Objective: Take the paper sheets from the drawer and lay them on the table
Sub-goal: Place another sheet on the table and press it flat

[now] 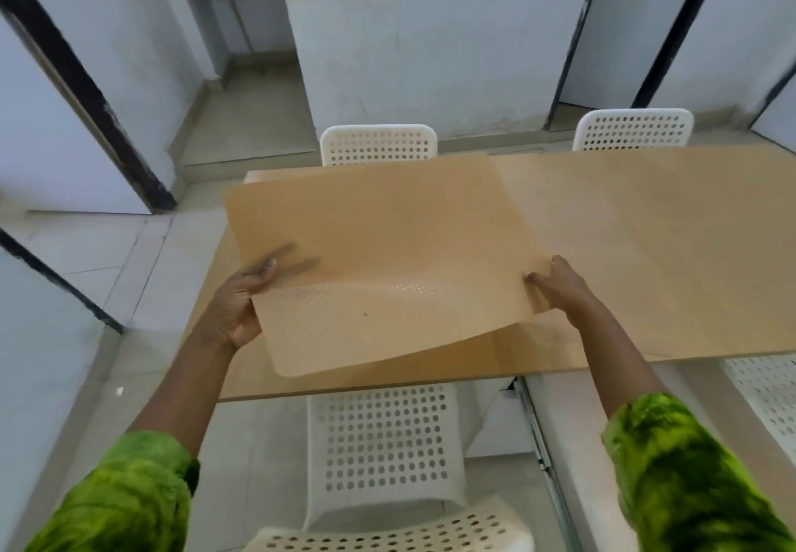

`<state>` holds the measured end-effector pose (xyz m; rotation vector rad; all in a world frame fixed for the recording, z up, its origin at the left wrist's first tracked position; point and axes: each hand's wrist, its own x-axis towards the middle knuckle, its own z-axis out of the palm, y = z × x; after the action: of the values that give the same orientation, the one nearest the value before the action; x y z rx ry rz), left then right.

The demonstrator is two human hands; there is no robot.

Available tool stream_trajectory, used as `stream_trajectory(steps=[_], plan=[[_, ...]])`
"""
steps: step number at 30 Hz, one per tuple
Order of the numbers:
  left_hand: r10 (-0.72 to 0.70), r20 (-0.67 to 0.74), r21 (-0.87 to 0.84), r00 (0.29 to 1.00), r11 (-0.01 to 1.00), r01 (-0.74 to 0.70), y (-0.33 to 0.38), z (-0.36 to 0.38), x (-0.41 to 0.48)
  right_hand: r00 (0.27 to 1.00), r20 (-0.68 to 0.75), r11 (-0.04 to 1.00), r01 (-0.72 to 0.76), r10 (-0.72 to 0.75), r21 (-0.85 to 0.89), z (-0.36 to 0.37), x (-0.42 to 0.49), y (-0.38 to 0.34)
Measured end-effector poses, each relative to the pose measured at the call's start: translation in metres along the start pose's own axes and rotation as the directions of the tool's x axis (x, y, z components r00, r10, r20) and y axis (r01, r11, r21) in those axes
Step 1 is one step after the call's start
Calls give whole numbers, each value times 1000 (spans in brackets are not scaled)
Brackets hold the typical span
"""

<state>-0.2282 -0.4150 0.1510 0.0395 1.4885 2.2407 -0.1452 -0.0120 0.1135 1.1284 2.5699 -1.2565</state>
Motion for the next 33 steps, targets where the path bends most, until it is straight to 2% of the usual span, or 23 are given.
stream_trajectory(steps=[2, 4, 6, 9, 11, 14, 17, 19, 21, 23, 27, 29, 33], plan=[[-13, -13, 15, 1000, 1000, 13, 12, -28, -9, 997, 65, 966, -62, 47, 251, 14, -11, -4], [-26, -36, -15, 999, 1000, 25, 23, -57, -15, 989, 137, 907, -111, 60, 406, 29, -20, -4], [-11, -54, -43, 998, 999, 9, 34, -85, -20, 990, 117, 811, -136, 84, 569, 49, -30, -10], [0, -55, -21, 998, 1000, -2, 35, -103, -20, 992, 57, 726, -122, 114, 677, 70, -40, -14], [-55, -82, 15, 995, 998, 57, 27, -115, -16, 989, 40, 694, -128, 142, 709, 91, -48, -18], [-104, -239, 147, 965, 979, 142, 5, -130, -5, 975, 47, 642, -180, 219, 745, 116, -52, -16], [-91, -381, 366, 920, 899, 241, -12, -140, 3, 960, -6, 682, -195, 280, 705, 133, -49, -12], [-36, -466, 543, 884, 777, 318, -21, -140, 2, 949, -44, 735, -211, 311, 644, 140, -43, -10], [26, -553, 652, 833, 636, 412, -29, -141, 0, 945, -65, 791, -228, 320, 568, 146, -36, -5], [12, -568, 689, 823, 555, 467, -37, -144, -2, 945, -115, 858, -220, 305, 464, 150, -33, -1], [10, -526, 772, 850, 424, 473, -49, -150, -3, 966, -190, 975, -145, 176, 167, 152, -37, -6], [42, -540, 783, 841, 393, 483, -52, -149, -3, 964, -225, 990, -130, 138, 52, 153, -42, -7], [94, -557, 791, 825, 361, 493, -58, -146, -6, 958, -255, 989, -143, 130, -32, 155, -48, -4]])
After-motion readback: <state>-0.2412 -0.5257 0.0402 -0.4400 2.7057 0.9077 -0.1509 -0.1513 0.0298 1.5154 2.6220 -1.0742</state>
